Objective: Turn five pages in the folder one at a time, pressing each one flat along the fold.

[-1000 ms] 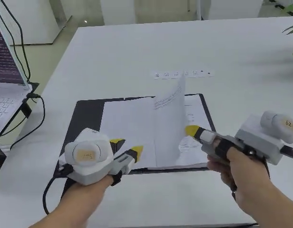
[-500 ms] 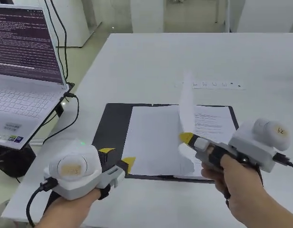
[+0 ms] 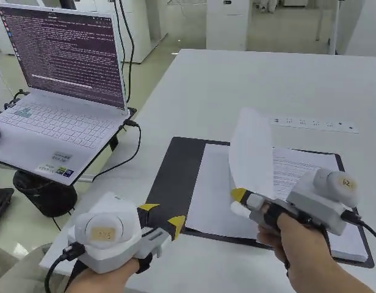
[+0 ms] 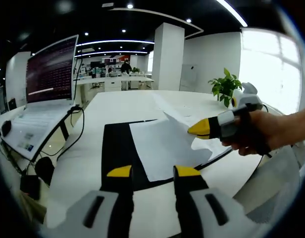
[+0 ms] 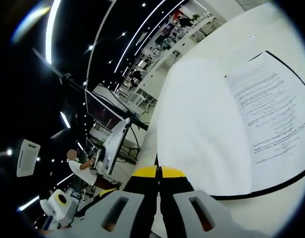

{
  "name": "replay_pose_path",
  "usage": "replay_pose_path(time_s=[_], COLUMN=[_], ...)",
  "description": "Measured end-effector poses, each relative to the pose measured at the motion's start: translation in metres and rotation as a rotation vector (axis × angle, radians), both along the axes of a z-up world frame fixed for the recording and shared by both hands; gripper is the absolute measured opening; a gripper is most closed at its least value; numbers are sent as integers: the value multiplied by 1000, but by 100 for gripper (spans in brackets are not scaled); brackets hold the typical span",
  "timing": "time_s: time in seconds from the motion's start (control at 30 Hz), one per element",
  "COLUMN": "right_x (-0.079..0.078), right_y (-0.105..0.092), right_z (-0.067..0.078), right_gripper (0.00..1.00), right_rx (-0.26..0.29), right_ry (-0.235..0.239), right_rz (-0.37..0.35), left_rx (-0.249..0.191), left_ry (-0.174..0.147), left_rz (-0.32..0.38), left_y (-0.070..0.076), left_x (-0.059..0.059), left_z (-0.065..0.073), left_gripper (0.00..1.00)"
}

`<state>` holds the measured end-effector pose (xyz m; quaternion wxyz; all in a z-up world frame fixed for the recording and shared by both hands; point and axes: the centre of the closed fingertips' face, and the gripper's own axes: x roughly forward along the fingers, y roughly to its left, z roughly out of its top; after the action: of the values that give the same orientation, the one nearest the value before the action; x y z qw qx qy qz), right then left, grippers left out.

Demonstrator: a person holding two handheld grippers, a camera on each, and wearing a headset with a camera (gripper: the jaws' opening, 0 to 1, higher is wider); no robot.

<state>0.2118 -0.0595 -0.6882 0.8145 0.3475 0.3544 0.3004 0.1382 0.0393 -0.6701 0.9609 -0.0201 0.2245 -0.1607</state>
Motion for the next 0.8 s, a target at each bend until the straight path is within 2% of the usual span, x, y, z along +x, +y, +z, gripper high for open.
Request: replay_pose_path(time_s=[0.1,0.2,0.27,0.33,0.47,0.5,0.73,0.8], right_x=[0,-2,-3,-5,-7,-8,-7,-9], right_y=[13,26,34,43,58,61,71,71], right_z=[-9,-24,-28,-37,-51,-56,-85,-95], right_gripper=[0,0,0,0,0,0,0,0], right_rx=[-12,-52,-62,-84,-97,-118,-140,-162], right_ry=[16,41,37,54,85,90,165,185], right_rz=[20,49,72,85,101,109,103,106], left_rx=[-5,-9,-6,-10,-11,-11,-11,-10], left_ry=[5,11,15,21,36,36,62,71], left_rz=[14,24,28,32,39,40,42,39], left_y=[4,9,12,14,19,20,22,22], left_x=[-3,-6,-8,-10,-13,-14,-16,-16], left_z=[0,-3,-5,-8,-14,-15,-24,-27], left_gripper=[31,31,30,30,31,31,31,31])
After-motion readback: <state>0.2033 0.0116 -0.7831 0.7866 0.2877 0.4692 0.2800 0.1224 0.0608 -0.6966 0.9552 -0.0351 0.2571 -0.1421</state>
